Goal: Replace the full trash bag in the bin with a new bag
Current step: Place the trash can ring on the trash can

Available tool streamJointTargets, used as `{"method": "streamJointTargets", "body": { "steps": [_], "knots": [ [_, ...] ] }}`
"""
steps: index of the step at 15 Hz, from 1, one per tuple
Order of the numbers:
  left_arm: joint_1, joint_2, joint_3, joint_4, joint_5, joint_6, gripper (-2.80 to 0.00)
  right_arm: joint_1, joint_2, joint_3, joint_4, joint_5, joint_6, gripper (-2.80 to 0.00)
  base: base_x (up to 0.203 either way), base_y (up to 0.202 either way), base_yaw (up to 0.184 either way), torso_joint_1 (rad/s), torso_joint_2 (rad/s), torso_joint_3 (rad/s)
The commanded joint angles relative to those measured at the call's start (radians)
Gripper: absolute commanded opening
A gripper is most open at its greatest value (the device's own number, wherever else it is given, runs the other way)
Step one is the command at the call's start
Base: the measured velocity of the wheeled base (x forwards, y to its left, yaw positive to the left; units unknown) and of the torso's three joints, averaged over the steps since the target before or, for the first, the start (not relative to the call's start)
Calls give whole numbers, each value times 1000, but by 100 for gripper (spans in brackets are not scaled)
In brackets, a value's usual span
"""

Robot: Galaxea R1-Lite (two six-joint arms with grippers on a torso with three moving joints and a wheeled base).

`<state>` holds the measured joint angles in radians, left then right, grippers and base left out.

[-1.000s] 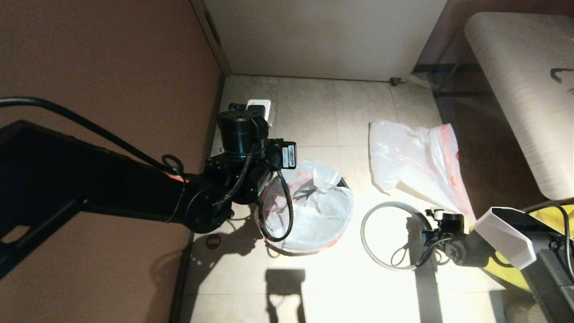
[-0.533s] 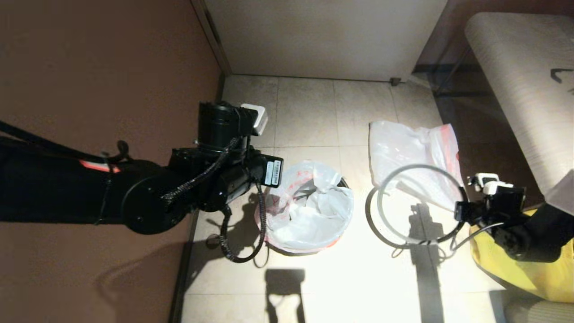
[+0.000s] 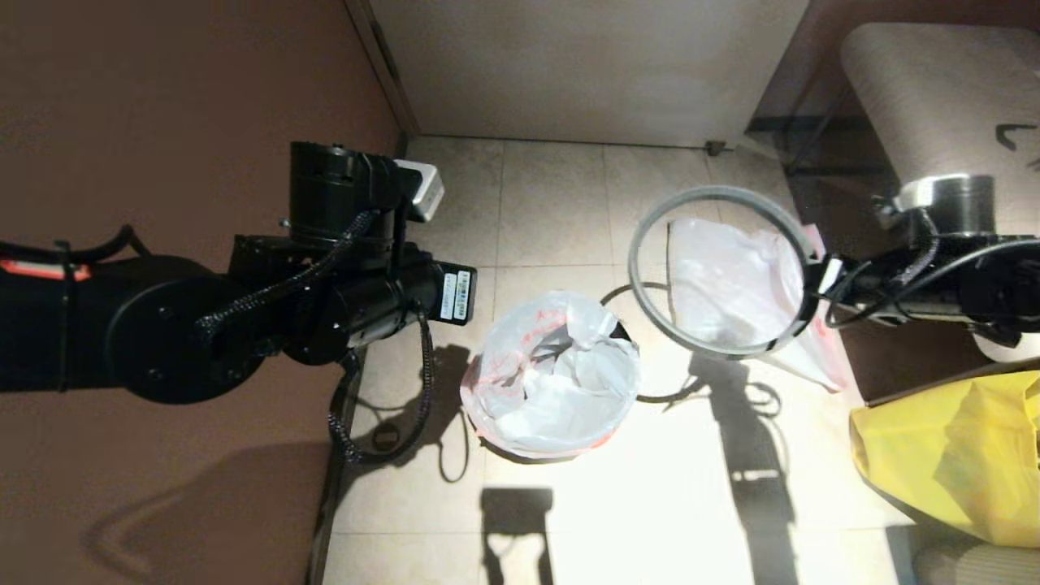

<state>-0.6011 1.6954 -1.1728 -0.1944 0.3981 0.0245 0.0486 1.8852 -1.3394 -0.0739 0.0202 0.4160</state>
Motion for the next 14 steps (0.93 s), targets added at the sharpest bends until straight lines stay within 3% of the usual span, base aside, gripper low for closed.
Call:
{"method": "streamJointTargets", "body": {
  "steps": [1, 6, 9, 12, 14],
  "knots": [
    [27, -15, -11, 8, -31, 0, -280, 152, 91, -195, 214, -21, 52, -280, 0, 0, 0, 0, 0, 0],
    [50, -19, -27, 18, -63, -5, -280, 329, 428, -583, 455, -32, 134, -280, 0, 0, 0, 0, 0, 0],
    [76, -16, -40, 18, -64, -6, -280, 386, 565, -638, 465, -29, 120, -280, 0, 0, 0, 0, 0, 0],
    [96, -37, -42, 18, -64, -6, -280, 392, 616, -643, 387, -36, 93, -280, 0, 0, 0, 0, 0, 0],
    [96, -36, -44, 16, -62, -6, -280, 390, 625, -642, 342, -93, 81, -280, 0, 0, 0, 0, 0, 0]
  ]
}}
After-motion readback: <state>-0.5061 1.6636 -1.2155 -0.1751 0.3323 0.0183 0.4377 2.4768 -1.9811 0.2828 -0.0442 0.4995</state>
